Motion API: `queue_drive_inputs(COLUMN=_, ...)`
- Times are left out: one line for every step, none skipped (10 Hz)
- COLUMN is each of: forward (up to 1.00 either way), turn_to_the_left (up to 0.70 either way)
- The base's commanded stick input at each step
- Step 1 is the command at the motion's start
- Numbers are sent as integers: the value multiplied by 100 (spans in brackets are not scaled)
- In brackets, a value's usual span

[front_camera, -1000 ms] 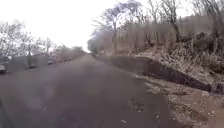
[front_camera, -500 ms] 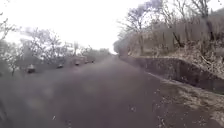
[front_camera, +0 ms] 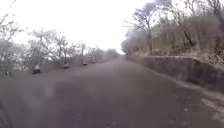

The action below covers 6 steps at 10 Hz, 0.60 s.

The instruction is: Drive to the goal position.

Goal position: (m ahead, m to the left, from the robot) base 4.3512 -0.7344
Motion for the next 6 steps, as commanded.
queue_drive_inputs(forward=70, turn_to_the_left=0)
queue_drive_inputs(forward=70, turn_to_the_left=0)
queue_drive_inputs(forward=70, turn_to_the_left=-1)
queue_drive_inputs(forward=70, turn_to_the_left=-1)
queue_drive_inputs(forward=70, turn_to_the_left=0)
queue_drive_inputs(forward=70, turn_to_the_left=0)
